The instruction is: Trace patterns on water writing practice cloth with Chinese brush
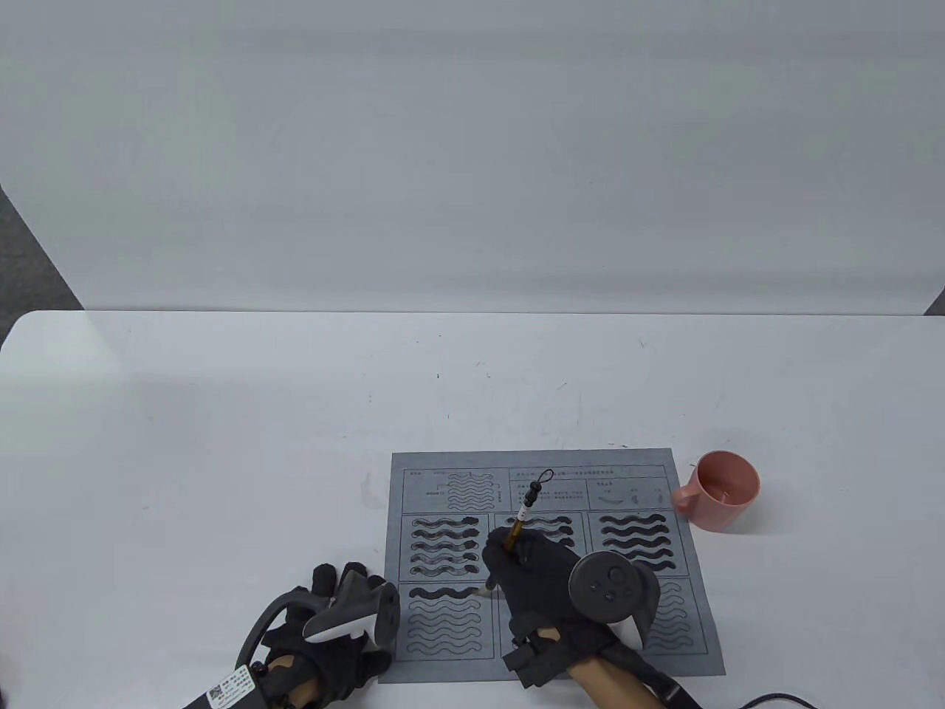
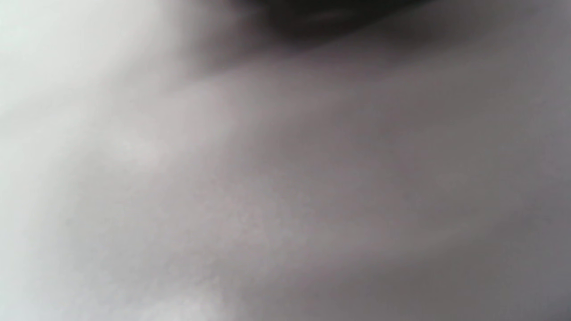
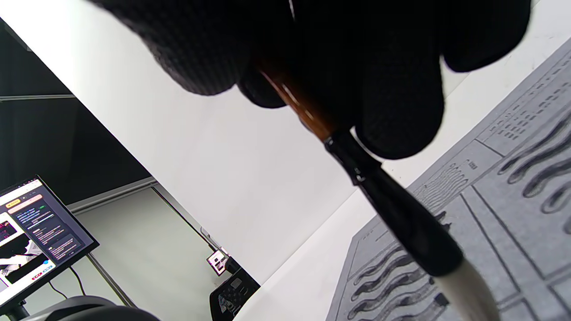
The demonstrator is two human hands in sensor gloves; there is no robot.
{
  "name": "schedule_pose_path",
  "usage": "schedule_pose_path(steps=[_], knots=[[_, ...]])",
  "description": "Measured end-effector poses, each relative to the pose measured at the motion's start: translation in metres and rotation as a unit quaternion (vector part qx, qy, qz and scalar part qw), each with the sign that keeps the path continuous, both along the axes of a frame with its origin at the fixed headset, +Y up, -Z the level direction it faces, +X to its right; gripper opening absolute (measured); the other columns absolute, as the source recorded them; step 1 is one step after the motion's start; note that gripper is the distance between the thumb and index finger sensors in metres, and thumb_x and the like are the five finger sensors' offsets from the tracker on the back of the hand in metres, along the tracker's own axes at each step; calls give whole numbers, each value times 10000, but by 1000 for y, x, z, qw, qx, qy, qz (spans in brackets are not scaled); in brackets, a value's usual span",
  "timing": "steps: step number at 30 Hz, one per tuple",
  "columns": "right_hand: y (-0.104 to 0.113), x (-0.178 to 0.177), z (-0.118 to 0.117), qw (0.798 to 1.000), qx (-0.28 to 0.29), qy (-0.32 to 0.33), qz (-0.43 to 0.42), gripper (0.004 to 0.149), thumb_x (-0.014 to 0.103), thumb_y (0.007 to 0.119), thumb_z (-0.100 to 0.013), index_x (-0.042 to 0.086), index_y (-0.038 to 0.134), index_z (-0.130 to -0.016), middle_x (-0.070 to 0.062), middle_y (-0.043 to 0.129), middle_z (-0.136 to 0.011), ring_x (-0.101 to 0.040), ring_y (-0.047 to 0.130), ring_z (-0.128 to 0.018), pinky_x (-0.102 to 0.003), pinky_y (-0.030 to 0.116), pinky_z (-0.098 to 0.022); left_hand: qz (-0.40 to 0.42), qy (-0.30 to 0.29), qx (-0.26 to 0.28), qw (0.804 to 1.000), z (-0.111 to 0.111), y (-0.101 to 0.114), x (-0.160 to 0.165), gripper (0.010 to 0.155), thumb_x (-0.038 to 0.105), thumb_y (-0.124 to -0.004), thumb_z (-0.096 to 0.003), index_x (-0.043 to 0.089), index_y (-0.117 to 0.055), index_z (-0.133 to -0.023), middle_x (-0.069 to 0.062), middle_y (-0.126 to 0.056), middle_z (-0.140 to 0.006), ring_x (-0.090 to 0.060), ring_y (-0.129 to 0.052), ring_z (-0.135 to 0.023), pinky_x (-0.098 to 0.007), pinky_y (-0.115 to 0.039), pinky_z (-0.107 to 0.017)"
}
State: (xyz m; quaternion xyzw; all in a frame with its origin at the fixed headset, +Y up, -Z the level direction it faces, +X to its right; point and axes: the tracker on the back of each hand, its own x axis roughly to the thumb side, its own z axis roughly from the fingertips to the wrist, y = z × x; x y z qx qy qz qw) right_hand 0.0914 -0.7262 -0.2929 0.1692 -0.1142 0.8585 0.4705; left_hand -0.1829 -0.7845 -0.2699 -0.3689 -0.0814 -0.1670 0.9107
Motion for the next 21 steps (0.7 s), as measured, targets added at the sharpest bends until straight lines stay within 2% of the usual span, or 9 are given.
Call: schedule_pose_path(steps=[14,21], knots=[[0,-1,2,1000,7,2,2,351,330,799,-497,93,847,-753,-190,968,-690,-402,1012,-519,-670,712,-500,0,0,0,1000,0,0,0,931,633,-386,-304,308,272,-878,-66,287,-1000,-476,129,-1025,-688,-182,-780],[10,-12,16,998,41,17,-44,352,319,787,-503,106,826,-780,-185,949,-732,-399,1005,-546,-648,732,-497,0,0,0,1000,0,0,0,932,633,-386,-305,307,273,-877,-65,288,-1000,-476,129,-1025,-688,-180,-780]])
